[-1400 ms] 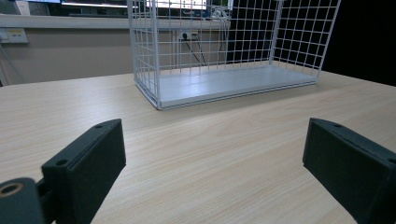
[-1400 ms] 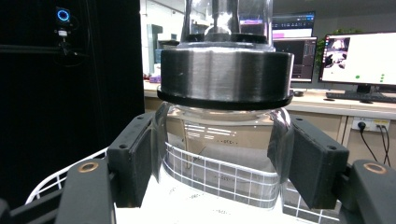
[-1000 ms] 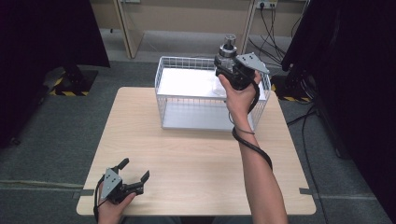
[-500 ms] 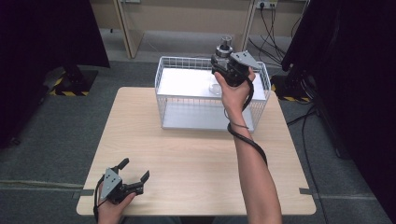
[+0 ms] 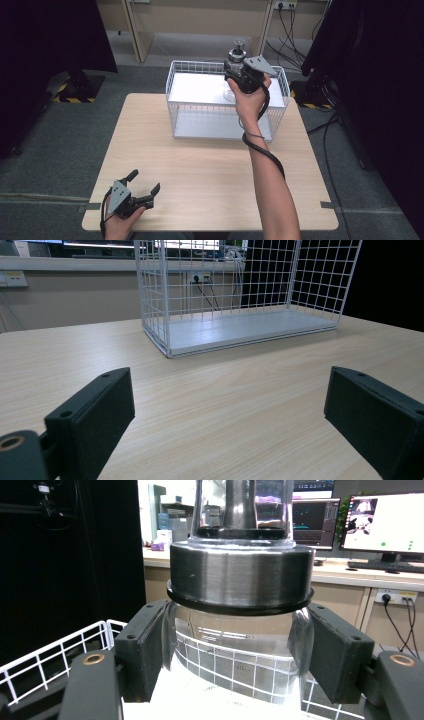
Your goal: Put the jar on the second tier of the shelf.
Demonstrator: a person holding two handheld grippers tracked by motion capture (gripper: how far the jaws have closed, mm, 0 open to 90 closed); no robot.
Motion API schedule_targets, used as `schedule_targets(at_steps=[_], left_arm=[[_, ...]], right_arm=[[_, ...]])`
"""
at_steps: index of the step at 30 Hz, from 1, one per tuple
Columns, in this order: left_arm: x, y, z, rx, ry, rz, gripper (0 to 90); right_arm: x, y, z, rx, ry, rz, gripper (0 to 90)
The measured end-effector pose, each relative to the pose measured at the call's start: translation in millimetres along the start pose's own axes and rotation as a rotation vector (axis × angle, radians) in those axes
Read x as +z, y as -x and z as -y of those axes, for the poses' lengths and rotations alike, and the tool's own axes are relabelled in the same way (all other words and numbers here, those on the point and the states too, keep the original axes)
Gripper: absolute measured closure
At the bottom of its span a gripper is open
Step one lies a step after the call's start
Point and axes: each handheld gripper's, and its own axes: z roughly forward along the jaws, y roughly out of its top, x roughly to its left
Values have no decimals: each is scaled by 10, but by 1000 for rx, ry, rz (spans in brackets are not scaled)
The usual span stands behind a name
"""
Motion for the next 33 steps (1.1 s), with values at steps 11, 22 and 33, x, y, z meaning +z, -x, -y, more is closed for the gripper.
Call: schedule_targets(at_steps=[11,22,33], left_arm=[[0,2,0,1,0,0,52],[1,4,-1,3,-2,-2,52],[2,6,0,4,0,-3,53]], right_arm=[[-41,-10,-13,57,-11,-23,72],[-235,0,119,50,-27,-46,6],[-401,-11,235,31,-40,-67,5]])
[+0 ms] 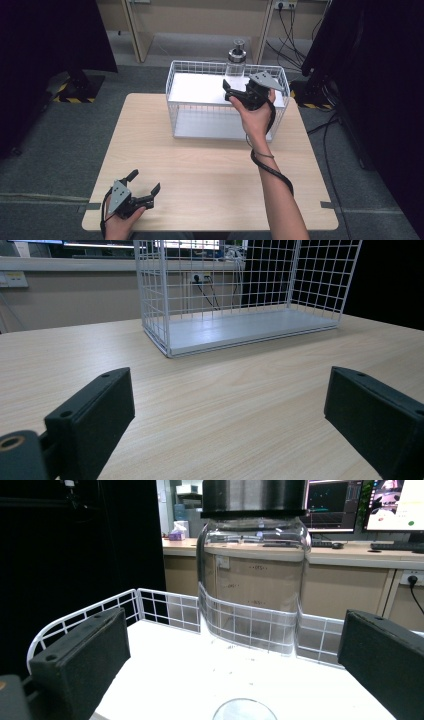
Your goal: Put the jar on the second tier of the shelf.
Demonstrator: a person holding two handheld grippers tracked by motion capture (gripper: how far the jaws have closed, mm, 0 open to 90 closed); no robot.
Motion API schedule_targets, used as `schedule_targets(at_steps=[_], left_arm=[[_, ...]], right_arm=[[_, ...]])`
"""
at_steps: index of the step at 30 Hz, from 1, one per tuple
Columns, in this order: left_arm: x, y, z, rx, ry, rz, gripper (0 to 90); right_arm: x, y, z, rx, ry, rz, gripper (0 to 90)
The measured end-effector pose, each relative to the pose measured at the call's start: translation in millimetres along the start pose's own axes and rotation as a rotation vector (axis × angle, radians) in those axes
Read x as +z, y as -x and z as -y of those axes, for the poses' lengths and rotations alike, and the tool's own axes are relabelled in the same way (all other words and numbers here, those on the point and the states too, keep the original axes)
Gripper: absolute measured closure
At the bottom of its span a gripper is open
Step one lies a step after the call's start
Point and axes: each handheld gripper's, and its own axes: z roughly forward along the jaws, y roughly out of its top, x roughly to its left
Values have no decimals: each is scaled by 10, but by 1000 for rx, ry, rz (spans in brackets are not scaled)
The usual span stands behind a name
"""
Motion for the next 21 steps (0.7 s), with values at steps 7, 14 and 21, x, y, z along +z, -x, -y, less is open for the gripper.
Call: schedule_targets(at_steps=[7,14,21], left_arm=[[0,2,0,2,0,0,52],[1,3,0,2,1,-1,52],[0,3,0,1,0,-2,52]], right_arm=[[-98,-29,81,-8,-5,-15,5],[-177,-31,166,-14,-16,-20,5],[-247,-27,232,-15,-18,-26,5]])
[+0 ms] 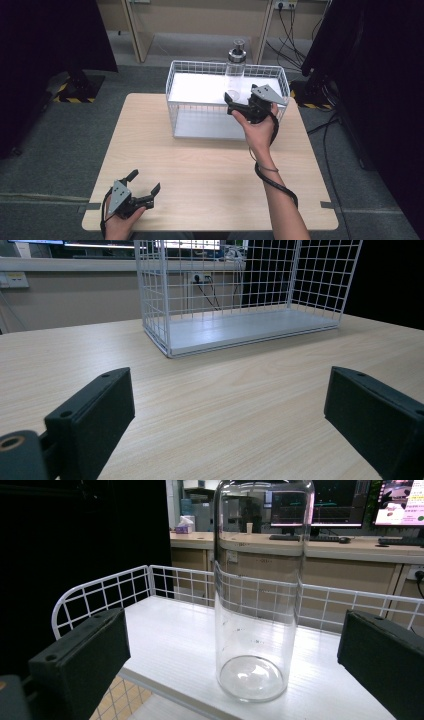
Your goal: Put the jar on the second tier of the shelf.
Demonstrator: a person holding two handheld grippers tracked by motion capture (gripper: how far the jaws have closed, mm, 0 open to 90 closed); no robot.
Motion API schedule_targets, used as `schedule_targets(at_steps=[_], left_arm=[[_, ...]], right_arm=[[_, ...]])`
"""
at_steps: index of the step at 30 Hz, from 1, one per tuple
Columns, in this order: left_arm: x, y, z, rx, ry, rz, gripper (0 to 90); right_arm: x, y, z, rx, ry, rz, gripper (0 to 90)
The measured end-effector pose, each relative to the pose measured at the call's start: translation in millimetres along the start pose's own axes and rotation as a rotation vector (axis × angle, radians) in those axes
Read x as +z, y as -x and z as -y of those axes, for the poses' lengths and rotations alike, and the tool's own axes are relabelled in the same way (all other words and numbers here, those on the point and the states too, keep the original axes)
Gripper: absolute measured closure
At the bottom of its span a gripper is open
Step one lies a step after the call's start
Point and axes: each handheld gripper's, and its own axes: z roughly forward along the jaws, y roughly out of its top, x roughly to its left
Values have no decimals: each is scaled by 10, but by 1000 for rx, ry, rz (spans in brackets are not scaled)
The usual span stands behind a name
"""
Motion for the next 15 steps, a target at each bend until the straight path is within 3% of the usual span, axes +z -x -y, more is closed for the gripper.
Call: schedule_targets(at_steps=[15], left_arm=[[1,2,0,1,0,-1,52]], right_arm=[[-141,-31,150,-14,-24,-26,6]])
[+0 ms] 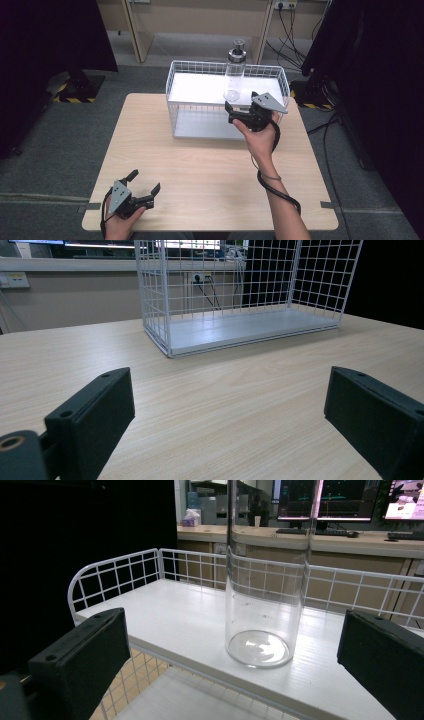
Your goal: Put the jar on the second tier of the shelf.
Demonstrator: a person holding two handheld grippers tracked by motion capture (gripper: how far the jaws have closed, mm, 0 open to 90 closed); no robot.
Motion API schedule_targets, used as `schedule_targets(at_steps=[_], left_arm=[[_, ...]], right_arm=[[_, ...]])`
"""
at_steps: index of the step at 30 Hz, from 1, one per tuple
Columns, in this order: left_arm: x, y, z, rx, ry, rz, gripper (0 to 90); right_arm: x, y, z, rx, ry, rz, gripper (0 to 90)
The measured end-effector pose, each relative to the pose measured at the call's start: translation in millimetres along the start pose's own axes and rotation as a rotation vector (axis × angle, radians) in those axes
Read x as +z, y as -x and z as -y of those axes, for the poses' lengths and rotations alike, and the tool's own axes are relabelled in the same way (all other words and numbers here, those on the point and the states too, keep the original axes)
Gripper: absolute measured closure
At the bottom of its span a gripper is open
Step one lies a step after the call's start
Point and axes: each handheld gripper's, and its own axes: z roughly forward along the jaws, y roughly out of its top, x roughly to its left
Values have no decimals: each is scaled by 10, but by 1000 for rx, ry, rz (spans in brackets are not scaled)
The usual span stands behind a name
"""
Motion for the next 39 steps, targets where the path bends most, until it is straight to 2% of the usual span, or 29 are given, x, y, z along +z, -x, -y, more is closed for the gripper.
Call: schedule_targets(at_steps=[20,39], left_arm=[[0,5,0,3,-1,-2,53],[1,9,0,6,-3,-3,53]], right_arm=[[-219,-20,201,-21,-32,-20,6],[-461,-32,502,-19,-46,-21,6]])
